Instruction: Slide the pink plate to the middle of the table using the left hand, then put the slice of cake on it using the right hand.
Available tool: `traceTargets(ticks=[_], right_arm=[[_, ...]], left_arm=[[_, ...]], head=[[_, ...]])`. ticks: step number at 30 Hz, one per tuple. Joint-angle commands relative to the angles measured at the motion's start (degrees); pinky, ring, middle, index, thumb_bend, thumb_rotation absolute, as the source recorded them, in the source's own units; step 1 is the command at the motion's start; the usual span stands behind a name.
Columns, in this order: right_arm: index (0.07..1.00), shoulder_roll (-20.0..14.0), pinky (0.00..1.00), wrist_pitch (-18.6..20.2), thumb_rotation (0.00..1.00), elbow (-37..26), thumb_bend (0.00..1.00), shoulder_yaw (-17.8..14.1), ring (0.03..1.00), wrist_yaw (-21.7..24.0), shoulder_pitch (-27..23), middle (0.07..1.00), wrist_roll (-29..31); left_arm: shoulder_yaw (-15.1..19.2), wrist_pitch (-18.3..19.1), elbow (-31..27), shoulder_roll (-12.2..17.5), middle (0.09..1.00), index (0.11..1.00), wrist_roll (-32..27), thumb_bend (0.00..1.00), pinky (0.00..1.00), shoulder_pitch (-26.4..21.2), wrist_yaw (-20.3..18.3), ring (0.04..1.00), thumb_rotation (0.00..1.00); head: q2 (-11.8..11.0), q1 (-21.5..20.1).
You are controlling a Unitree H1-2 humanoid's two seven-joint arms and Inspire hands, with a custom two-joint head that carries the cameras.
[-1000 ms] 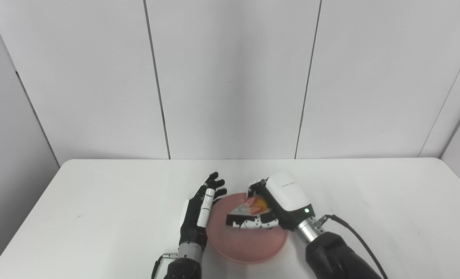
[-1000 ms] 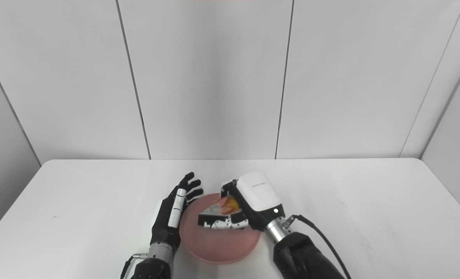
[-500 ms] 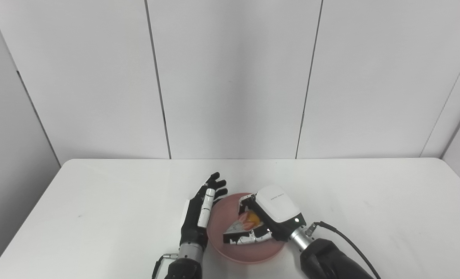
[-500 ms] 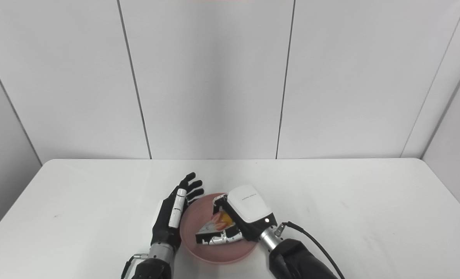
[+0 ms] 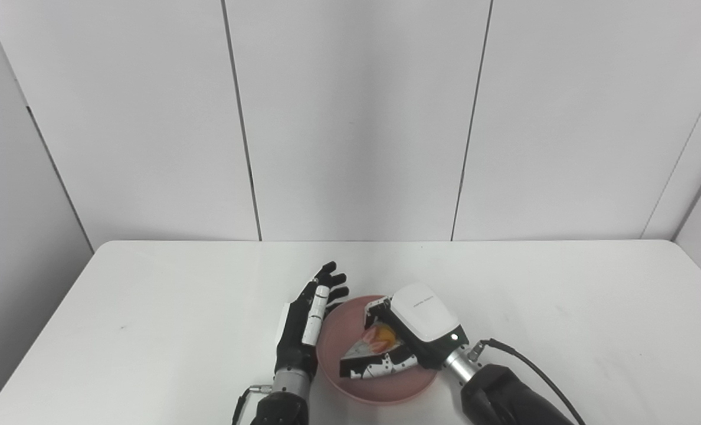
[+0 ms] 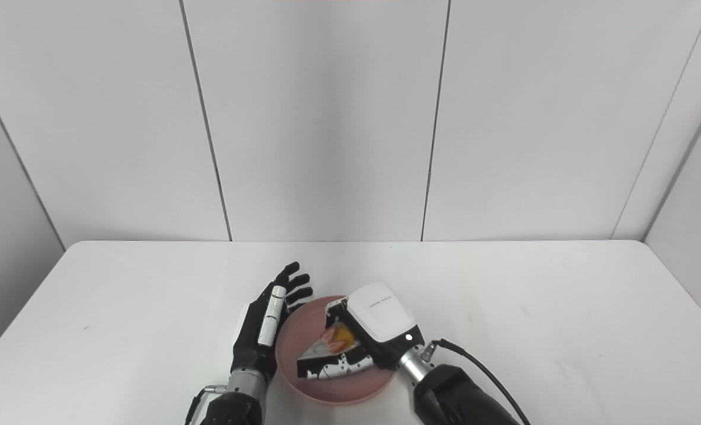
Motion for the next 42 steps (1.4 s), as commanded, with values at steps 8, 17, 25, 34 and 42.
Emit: traceTargets(ticks=[8,17,25,34,42], right_arm=[[0.692,-1.4,0.58,-2.7,0.95,-4.1,0.85,-1.2,0.656,-2.6,-0.7,0.718,0.8],[0.711,-1.7,0.61,-1.2,0.96,-11.7,0.8,-5.3,0.7,-1.8,2.0,0.76,2.5],[0.704,0.6,0.6,-3.0,0.97,-18.9,0.72,-15.0,0.708,-2.4,7.4,0.751,14.5],[0.769,7.4,0.72,-3.1,1.0,-15.0,0.68,-24.5,0.775,0.6,11.3,0.808,34.0],[0.803,14.0,0.72,-0.7,1.0,-7.9,0.7,-32.4,0.783,7.7,12.1,0.823,53.9]], left_arm=[[-0.3,0.8,0.6,-0.1,0.797,0.828,-0.1,0.65,0.74,1.8,-0.7,0.769,0.93],[-0.3,0.8,0.6,0.0,0.799,0.827,-0.1,0.65,0.75,1.9,-0.9,0.791,0.93],[0.1,1.5,-0.6,0.3,0.808,0.821,0.0,0.68,0.75,2.5,-0.4,0.794,0.93],[1.5,1.2,-2.0,0.6,0.812,0.826,0.3,0.65,0.76,2.3,1.0,0.801,0.93],[1.8,-1.8,-2.8,1.1,0.866,0.855,4.0,0.65,0.83,3.5,5.6,0.852,0.99]], head=[[0.3,-0.1],[0.4,-0.1],[0.6,-0.3],[0.6,-0.4],[0.9,-0.6]])
